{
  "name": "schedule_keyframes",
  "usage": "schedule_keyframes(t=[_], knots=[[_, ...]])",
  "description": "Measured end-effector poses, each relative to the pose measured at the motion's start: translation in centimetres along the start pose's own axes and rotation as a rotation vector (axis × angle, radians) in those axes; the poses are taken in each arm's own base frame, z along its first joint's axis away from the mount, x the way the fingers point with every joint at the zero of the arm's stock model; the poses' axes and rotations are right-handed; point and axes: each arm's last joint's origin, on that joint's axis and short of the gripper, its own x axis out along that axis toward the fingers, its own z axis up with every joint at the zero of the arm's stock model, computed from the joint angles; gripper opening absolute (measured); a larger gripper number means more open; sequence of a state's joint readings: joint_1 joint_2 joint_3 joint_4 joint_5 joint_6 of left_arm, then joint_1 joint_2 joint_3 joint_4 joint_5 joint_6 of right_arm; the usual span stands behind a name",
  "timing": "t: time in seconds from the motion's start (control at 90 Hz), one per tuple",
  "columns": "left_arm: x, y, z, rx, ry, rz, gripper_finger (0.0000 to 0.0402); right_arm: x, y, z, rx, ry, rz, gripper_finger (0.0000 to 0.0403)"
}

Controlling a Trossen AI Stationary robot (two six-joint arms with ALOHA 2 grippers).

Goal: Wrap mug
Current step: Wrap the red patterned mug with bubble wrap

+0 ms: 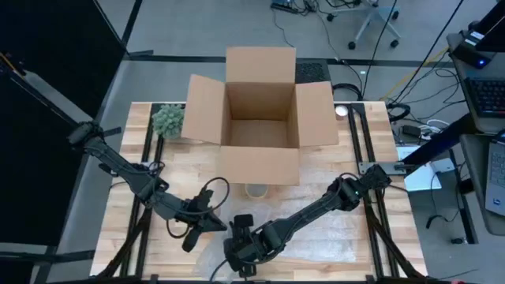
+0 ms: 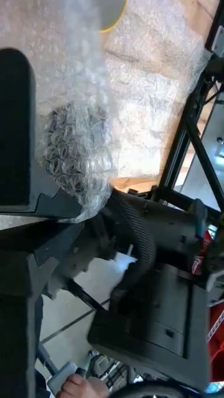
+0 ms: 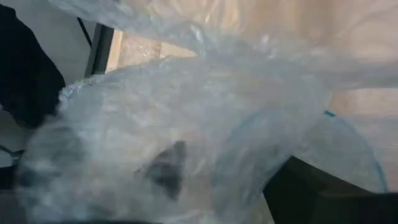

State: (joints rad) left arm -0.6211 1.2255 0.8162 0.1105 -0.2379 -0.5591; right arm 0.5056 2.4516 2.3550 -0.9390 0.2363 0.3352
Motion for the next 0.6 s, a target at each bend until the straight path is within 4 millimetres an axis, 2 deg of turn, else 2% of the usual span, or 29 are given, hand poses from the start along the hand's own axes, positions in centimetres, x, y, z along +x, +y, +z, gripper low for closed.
schedule_keyframes(t=[0.333,0.422,0.6], knots=[[0.0,0.4,-0.6,0.012,0.061,0.039,0.0000,0.1,-0.4,0.0,0.021,0.015,-0.010,0.0176],[-0.4,1.0,-1.5,-0.009,0.160,0.106,0.0000,0.1,-0.4,-0.1,0.022,0.018,-0.010,0.0176],[-2.8,2.8,-3.4,-0.092,0.410,0.318,0.0000,0.1,-0.3,-0.1,0.039,0.023,-0.009,0.0176]])
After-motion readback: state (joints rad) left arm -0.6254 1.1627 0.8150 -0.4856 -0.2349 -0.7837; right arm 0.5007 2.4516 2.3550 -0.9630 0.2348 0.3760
